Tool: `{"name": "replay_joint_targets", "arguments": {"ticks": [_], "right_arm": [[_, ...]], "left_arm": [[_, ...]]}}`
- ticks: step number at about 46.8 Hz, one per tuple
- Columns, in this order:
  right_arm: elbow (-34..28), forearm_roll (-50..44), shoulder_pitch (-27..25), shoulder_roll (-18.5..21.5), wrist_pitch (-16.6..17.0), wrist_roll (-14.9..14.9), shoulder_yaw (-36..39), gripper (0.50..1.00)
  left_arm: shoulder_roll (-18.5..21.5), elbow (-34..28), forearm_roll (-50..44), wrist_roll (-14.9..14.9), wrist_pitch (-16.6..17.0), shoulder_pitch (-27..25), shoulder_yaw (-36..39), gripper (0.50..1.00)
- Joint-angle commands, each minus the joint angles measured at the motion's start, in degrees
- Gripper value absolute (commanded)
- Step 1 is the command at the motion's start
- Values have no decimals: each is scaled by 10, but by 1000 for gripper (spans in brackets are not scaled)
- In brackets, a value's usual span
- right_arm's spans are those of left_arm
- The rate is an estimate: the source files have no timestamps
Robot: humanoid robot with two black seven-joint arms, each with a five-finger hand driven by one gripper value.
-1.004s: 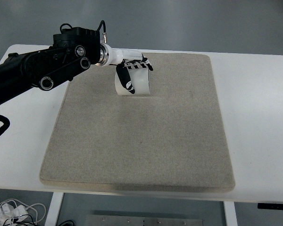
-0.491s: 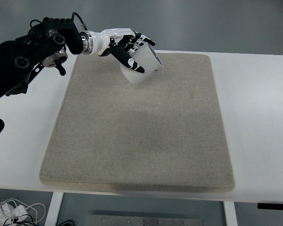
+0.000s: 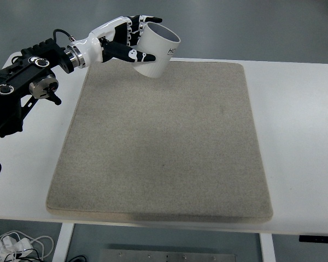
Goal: Upright white cup
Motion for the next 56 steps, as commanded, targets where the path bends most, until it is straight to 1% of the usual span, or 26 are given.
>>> {"name": "replay_joint_targets", "arguments": {"ticks": [1,7,12,15,18,19,25,32,39,45,56], "right_arm": [[0,0,0,0,0,0,0,952],[0,0,0,0,0,0,0,952],[0,0,0,0,0,0,0,952],[0,0,0,0,0,0,0,952],[0,0,0,0,0,0,0,952],[0,0,0,0,0,0,0,952],[0,0,0,0,0,0,0,952],[0,0,0,0,0,0,0,952],[0,0,0,0,0,0,0,952],[0,0,0,0,0,0,0,952],[0,0,0,0,0,0,0,952]], "left_arm": [[0,-2,0,-36,3,24,-34,500],[0,-2,1,-61,3,52,-68,500],[0,-2,1,-96,7,68,-80,500],[-4,-2,1,-114,23,78,-80,500],[-6,-3,1,-149,43,89,-80,500],[-7,-3,3,-153,51,92,-80,500],[-9,-3,8,-153,85,103,-70,500],[-29,-3,19,-153,117,117,-67,500],[-39,-1,58,-153,167,134,-64,500],[-47,0,92,-153,190,147,-56,500],[-78,0,93,-153,241,159,-54,500]]}}
